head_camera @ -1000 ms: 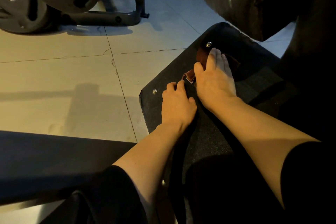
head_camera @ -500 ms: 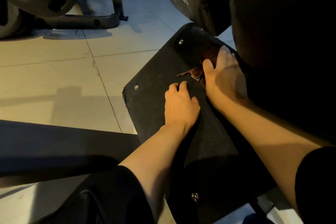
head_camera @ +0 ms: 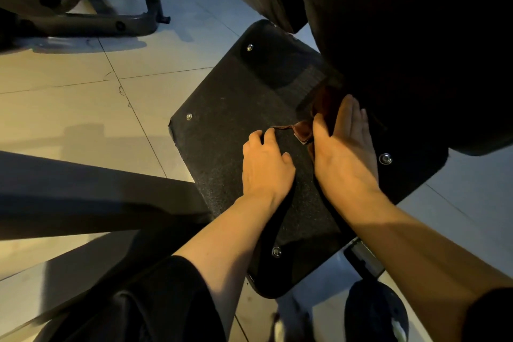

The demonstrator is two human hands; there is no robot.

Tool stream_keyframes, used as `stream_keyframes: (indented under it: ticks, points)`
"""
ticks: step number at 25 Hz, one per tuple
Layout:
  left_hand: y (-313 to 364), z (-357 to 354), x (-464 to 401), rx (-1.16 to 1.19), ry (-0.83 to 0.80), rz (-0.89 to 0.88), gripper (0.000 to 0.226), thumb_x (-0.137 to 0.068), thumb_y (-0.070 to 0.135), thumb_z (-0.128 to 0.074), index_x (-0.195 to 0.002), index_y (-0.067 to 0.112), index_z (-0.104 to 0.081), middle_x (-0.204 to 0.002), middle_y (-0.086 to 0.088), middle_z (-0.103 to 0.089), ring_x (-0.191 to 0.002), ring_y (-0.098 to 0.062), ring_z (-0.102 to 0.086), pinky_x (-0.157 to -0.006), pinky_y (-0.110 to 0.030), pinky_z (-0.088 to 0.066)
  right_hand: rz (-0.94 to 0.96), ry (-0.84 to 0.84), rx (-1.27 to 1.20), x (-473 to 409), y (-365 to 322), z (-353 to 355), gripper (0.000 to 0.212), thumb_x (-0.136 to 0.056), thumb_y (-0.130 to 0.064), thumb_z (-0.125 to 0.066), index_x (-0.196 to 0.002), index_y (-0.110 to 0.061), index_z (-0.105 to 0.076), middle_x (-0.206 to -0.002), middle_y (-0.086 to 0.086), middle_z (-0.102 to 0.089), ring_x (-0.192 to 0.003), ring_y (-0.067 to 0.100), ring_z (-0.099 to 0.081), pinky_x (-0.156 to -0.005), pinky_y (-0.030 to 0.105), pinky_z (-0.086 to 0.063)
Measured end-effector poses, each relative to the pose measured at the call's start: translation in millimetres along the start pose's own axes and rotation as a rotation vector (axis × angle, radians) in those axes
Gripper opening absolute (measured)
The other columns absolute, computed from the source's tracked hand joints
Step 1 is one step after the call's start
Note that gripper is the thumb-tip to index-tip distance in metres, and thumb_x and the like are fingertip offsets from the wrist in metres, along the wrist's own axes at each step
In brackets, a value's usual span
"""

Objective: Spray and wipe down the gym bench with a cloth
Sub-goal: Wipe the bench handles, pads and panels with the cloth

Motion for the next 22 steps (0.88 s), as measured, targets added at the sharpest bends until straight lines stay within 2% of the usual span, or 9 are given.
stream_keyframes:
  ticks: [5, 8, 13, 18, 22]
  points:
    - [-4.7, 9.1, -14.7, -0.018, 0.020, -0.009, 0.059, -0.096, 0.021, -0.053, -0.149, 0.013, -0.029, -0.152, -0.009, -0.026, -0.138, -0.026, -0.027, -0.111, -0.037, -0.033, -0.006, 0.004, 0.031, -21.4, -11.1, -7.6, 0.056, -0.098, -0.024, -0.041, -0.148, -0.010, -0.021, -0.153, 0.034, 0.006, -0.145, 0.044, -0.001, -0.116, 0.046, 0.002]
    - [-9.4, 11.9, -27.9, -0.026, 0.016, -0.008, 0.059, -0.096, 0.021, -0.053, -0.149, 0.012, -0.029, -0.152, -0.010, -0.027, -0.138, -0.027, -0.027, -0.111, -0.036, -0.033, 0.006, 0.030, -0.011, -46.2, -25.6, -11.0, 0.054, -0.096, -0.021, -0.041, -0.146, -0.008, -0.027, -0.153, 0.036, 0.001, -0.144, 0.047, -0.004, -0.117, 0.047, -0.003]
    - [-23.0, 22.4, -60.8, -0.034, 0.038, -0.008, 0.059, -0.096, 0.022, -0.053, -0.149, 0.011, -0.030, -0.151, -0.010, -0.028, -0.138, -0.026, -0.028, -0.112, -0.036, -0.032, 0.012, 0.006, -0.046, -85.0, -47.3, -13.5, 0.062, -0.096, -0.022, -0.047, -0.149, -0.008, -0.018, -0.153, 0.033, 0.005, -0.145, 0.045, -0.001, -0.120, 0.049, -0.011]
    - [-39.4, 35.2, -98.8, -0.045, 0.063, 0.026, 0.057, -0.097, 0.025, -0.052, -0.148, 0.012, -0.031, -0.152, -0.010, -0.028, -0.138, -0.027, -0.028, -0.111, -0.037, -0.032, 0.093, 0.010, 0.089, -134.3, -73.3, -23.9, 0.067, -0.094, -0.032, -0.048, -0.150, -0.014, -0.016, -0.151, 0.037, 0.005, -0.144, 0.047, -0.003, -0.119, 0.050, -0.008]
    - [-45.0, 41.1, -119.3, -0.060, 0.110, 0.018, 0.055, -0.098, 0.025, -0.049, -0.148, 0.011, -0.032, -0.151, -0.011, -0.029, -0.137, -0.028, -0.029, -0.111, -0.038, -0.032, 0.154, 0.037, 0.032, -172.0, -90.6, -31.2, 0.061, -0.096, -0.025, -0.050, -0.148, -0.012, -0.021, -0.152, 0.037, 0.002, -0.144, 0.047, -0.005, -0.118, 0.050, -0.010]
Point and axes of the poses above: each hand's wrist, its own x-axis away from the middle knuckle, its own z-axis out of the back of the hand, y = z × x, the point moved 5 cm from there along -x, towards the middle knuckle
